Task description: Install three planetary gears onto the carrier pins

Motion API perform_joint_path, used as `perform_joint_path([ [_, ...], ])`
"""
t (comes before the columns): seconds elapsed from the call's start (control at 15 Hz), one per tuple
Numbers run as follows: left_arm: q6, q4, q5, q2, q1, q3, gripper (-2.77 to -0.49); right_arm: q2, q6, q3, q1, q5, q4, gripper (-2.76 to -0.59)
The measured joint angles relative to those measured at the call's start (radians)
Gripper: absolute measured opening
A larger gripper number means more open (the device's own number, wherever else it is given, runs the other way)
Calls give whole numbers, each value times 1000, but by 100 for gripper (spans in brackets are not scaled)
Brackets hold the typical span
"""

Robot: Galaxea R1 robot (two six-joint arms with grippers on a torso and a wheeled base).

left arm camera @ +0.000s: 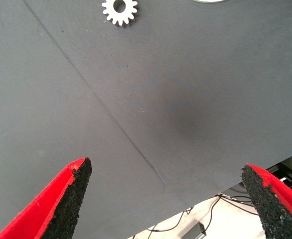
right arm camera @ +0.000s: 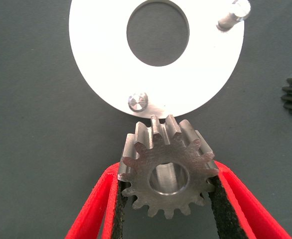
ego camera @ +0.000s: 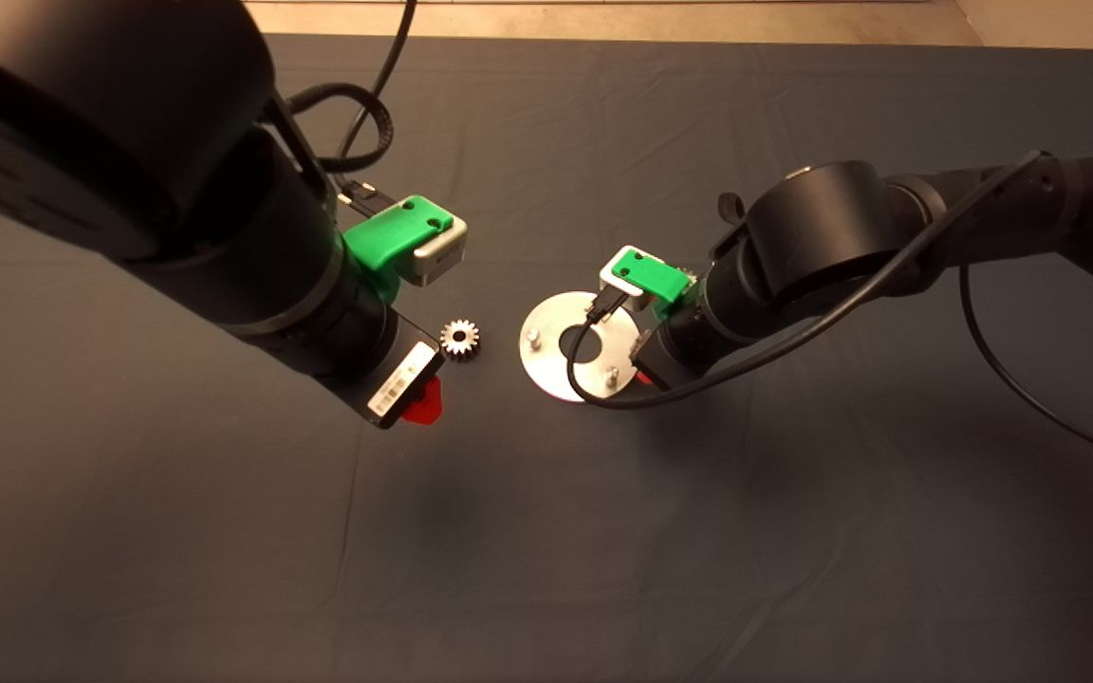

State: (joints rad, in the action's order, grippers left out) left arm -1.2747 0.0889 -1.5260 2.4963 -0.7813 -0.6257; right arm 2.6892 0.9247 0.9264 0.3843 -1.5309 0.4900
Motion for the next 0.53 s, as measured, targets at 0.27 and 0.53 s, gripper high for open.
perform_joint_path([
  [0.27, 0, 0, 0, 0, 0, 0, -109, 14, 0, 1, 7, -3, -17, -234],
  [0.53, 0, 0, 0, 0, 0, 0, -109, 24, 0, 1, 12, -3, -20, -234],
])
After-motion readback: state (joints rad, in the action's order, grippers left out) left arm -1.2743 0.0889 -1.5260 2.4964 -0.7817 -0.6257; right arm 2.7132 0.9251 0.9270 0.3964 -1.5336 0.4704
